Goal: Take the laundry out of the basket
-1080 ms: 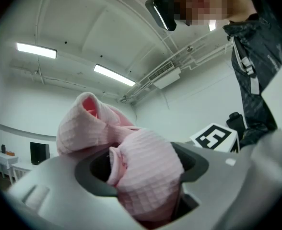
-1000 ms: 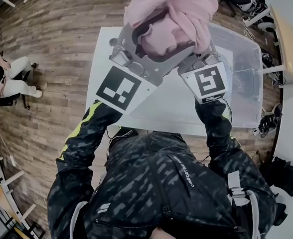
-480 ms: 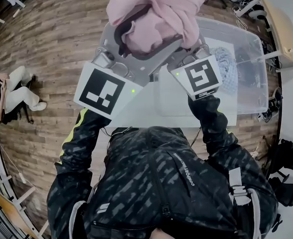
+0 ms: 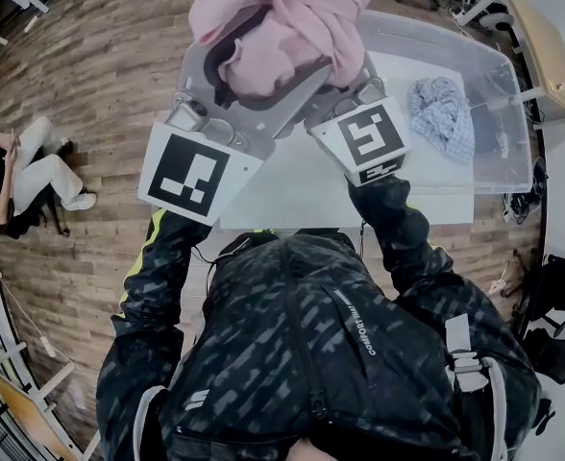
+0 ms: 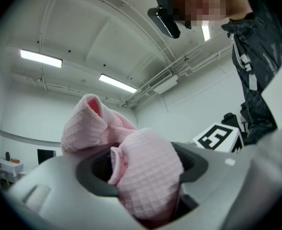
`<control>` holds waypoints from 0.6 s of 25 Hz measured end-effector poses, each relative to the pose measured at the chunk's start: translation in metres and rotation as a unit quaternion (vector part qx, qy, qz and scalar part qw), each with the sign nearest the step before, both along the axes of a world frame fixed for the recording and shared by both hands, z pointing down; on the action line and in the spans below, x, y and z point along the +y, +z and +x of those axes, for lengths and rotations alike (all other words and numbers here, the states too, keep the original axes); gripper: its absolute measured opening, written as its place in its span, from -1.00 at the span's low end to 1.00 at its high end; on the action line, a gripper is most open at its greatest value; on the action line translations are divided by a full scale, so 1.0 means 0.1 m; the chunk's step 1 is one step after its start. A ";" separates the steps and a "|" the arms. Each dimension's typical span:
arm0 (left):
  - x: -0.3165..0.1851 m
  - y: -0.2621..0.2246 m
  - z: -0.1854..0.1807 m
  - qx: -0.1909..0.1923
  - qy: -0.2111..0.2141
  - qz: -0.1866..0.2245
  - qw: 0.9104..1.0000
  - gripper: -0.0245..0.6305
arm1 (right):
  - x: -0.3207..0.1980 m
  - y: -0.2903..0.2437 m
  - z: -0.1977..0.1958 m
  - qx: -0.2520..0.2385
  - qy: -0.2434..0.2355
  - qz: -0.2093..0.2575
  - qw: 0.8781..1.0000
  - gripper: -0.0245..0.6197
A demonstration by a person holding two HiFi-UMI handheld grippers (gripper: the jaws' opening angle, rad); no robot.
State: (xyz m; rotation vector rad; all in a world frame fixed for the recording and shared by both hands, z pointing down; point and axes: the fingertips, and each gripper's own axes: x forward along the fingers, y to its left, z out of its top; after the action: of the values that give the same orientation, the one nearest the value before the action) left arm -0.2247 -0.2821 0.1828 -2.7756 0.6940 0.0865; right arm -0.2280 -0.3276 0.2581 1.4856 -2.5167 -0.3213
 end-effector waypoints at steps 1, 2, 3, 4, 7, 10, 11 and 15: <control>0.02 0.05 -0.08 -0.004 -0.004 0.000 1.000 0.04 | 0.03 0.06 -0.09 -0.007 0.000 -0.006 1.000 -0.27; 0.04 0.11 -0.15 -0.009 -0.008 -0.001 1.000 0.03 | 0.05 0.12 -0.17 -0.015 0.000 -0.012 1.000 -0.27; 0.05 0.17 -0.22 -0.014 -0.011 -0.004 1.000 0.03 | 0.08 0.19 -0.25 -0.022 0.001 -0.018 1.000 -0.27; 0.06 0.25 -0.28 -0.019 -0.014 -0.010 1.000 0.02 | 0.09 0.27 -0.31 -0.029 0.002 -0.026 0.999 -0.27; 0.04 0.50 -0.43 -0.023 -0.016 -0.036 0.999 0.02 | 0.12 0.55 -0.47 -0.041 0.007 -0.050 0.998 -0.27; 0.04 0.76 -0.50 -0.017 -0.010 -0.066 0.998 0.02 | 0.17 0.85 -0.53 -0.040 0.018 -0.078 0.996 -0.27; 0.03 0.85 -0.50 -0.015 -0.007 -0.077 0.997 0.01 | 0.19 0.96 -0.52 -0.038 0.024 -0.090 0.995 -0.27; 0.00 1.27 -0.48 -0.011 0.007 -0.116 0.993 0.00 | 0.24 1.42 -0.48 -0.043 0.043 -0.131 0.989 -0.26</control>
State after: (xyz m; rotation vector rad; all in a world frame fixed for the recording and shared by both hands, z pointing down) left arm -0.2732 -0.2818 0.3100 -2.9984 0.7194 -0.0252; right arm -0.2755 -0.3039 0.4003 1.5244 -2.4348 0.0883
